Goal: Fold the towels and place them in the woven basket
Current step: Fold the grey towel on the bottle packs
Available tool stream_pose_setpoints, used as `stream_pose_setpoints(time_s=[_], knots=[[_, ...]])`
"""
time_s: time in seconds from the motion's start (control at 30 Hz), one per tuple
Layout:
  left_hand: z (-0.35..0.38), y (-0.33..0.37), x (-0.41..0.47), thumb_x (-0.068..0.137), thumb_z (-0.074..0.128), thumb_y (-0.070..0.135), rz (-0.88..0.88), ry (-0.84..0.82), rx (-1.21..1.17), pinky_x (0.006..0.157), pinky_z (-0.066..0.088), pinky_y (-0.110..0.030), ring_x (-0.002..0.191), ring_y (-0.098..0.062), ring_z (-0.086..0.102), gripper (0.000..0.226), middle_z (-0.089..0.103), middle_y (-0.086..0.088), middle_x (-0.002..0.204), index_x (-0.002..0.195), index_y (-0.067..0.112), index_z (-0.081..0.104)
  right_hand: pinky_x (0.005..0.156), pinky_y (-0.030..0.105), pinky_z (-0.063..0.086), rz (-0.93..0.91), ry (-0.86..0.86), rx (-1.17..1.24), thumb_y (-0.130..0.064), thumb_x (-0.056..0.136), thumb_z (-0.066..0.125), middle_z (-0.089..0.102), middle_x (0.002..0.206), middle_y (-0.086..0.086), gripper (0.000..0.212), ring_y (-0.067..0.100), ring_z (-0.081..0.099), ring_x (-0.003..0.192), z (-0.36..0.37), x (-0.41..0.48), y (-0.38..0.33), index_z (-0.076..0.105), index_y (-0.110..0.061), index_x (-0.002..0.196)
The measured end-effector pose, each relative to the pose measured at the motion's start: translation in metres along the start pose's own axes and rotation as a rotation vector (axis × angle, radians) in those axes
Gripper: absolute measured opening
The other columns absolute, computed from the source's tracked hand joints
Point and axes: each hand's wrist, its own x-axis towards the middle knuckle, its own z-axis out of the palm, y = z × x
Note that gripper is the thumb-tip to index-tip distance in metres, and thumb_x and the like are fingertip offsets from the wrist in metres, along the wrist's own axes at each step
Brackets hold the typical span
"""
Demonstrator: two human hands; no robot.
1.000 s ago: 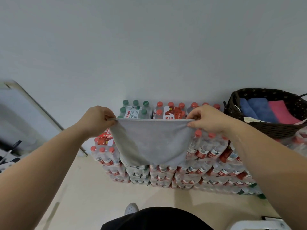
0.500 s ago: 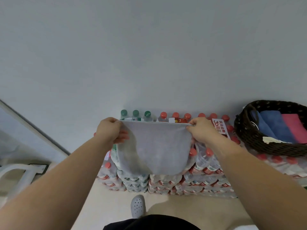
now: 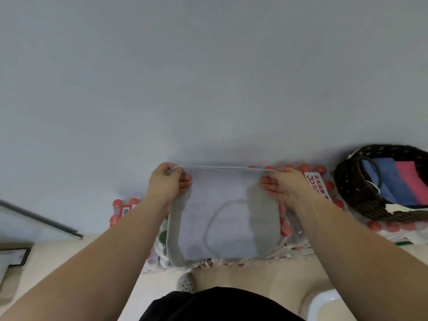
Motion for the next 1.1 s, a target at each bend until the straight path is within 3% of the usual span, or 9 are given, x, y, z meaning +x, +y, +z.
stream_pose_setpoints(time_s=[0.17,0.33,0.4,0.5,0.6,0.77,0.93,1.0,1.1], knots=[[0.006,0.030,0.021,0.095,0.052,0.009,0.150,-0.034,0.022,0.071,0.058,-0.038,0.070,-0.025,0.070,0.008,0.070,-0.013,0.074,0.090,0.014,0.058,0.066,0.026,0.055,-0.128,0.024,0.090,-0.001,0.097,0.051,0.067,0.082,0.012,0.019,0.020,0.066,0.071,0.011,0.008,-0.030,0.055,-0.013,0.082],[0.004,0.055,0.029,0.091,0.059,0.008,0.246,-0.036,0.034,0.078,0.059,-0.040,0.079,-0.027,0.072,0.009,0.073,-0.014,0.083,0.092,0.011,0.067,0.075,0.030,0.057,-0.279,0.060,0.166,-0.005,0.092,0.061,0.074,0.093,0.017,0.009,0.026,0.073,0.089,0.007,0.016,-0.045,0.060,-0.012,0.087],[0.004,0.059,0.026,0.090,0.060,0.008,0.269,-0.019,0.039,0.075,0.058,-0.037,0.076,-0.022,0.071,0.009,0.074,-0.013,0.084,0.092,0.011,0.069,0.072,0.029,0.057,-0.287,0.046,0.191,-0.006,0.092,0.061,0.075,0.094,0.017,0.008,0.026,0.074,0.091,0.003,0.014,-0.046,0.060,-0.013,0.087],[0.003,0.055,0.012,0.090,0.063,0.008,0.271,0.003,0.065,0.074,0.056,-0.037,0.074,-0.020,0.071,0.006,0.074,-0.012,0.083,0.090,0.009,0.069,0.084,0.039,0.057,-0.246,0.030,0.190,-0.011,0.092,0.060,0.074,0.096,0.016,0.006,0.028,0.074,0.093,-0.005,0.008,-0.037,0.059,-0.013,0.086],[-0.004,0.041,-0.009,0.090,0.066,0.016,0.228,0.014,0.073,0.074,0.058,-0.037,0.077,-0.026,0.073,0.009,0.073,-0.011,0.078,0.087,0.008,0.069,0.079,0.040,0.058,-0.182,0.040,0.200,-0.021,0.090,0.065,0.071,0.086,0.012,0.012,0.028,0.074,0.084,-0.018,-0.001,-0.021,0.062,-0.009,0.088],[-0.015,0.003,-0.051,0.088,0.068,0.015,0.204,0.099,0.195,0.071,0.058,-0.039,0.071,-0.027,0.071,0.012,0.072,-0.013,0.074,0.080,0.006,0.072,0.060,0.032,0.053,-0.266,0.084,-0.161,-0.015,0.081,0.078,0.070,0.068,0.008,0.014,0.024,0.067,0.066,-0.035,-0.015,0.025,0.067,-0.010,0.074],[-0.018,-0.032,-0.085,0.083,0.071,0.009,0.222,0.211,0.451,0.058,0.050,-0.028,0.060,-0.015,0.058,0.008,0.064,-0.002,0.069,0.079,0.016,0.072,0.065,0.034,0.054,-0.327,0.000,-0.301,-0.006,0.086,0.070,0.070,0.084,0.006,0.014,0.018,0.065,0.071,-0.045,-0.025,0.067,0.070,-0.020,0.084],[-0.018,-0.043,-0.094,0.085,0.071,0.013,0.266,0.247,0.619,0.054,0.041,-0.017,0.062,-0.004,0.055,0.006,0.061,0.007,0.070,0.083,0.018,0.071,0.077,0.037,0.057,-0.375,-0.020,-0.428,-0.012,0.091,0.067,0.071,0.095,-0.005,0.014,0.017,0.067,0.086,-0.049,-0.025,0.078,0.073,-0.025,0.090],[-0.021,-0.061,-0.093,0.084,0.073,0.013,0.359,0.246,0.788,0.056,0.039,-0.017,0.066,-0.007,0.058,0.009,0.064,0.010,0.071,0.084,0.022,0.075,0.090,0.030,0.052,-0.477,-0.089,-0.642,-0.017,0.095,0.064,0.069,0.113,-0.003,0.018,0.012,0.062,0.101,-0.053,-0.023,0.087,0.072,-0.018,0.111]])
